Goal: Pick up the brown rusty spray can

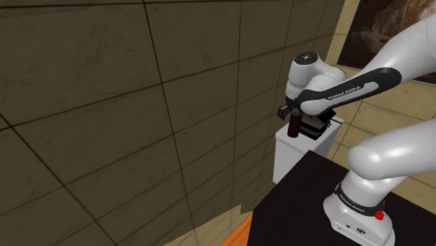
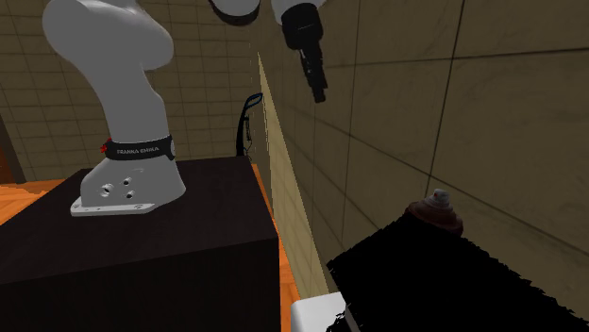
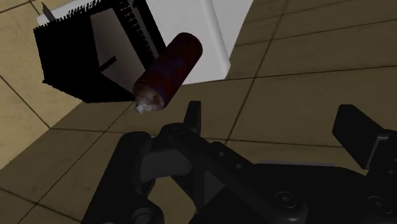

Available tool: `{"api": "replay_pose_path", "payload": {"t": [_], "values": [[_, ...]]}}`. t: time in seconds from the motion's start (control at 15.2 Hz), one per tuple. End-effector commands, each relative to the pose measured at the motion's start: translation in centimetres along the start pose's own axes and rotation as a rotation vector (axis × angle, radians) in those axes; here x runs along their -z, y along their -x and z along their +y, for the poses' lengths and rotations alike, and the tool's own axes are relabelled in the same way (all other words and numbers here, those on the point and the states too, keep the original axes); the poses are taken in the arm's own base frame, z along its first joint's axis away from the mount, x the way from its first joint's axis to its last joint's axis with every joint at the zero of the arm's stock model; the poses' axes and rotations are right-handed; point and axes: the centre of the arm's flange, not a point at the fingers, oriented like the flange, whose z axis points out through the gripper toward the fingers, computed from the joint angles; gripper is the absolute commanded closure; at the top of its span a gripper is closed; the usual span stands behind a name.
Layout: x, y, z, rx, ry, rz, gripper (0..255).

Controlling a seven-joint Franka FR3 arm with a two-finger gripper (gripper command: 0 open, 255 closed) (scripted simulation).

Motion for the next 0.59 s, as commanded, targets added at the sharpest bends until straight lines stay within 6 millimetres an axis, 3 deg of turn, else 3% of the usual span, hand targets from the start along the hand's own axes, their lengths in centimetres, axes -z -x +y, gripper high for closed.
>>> {"api": "replay_pose_path", "payload": {"t": [0.0, 0.53], "values": [[-2.0, -0.6, 0.8, -0.044, 0.028, 0.035, 0], [-10.7, -2.6, 4.1, -0.220, 0.151, 0.151, 0]]}}
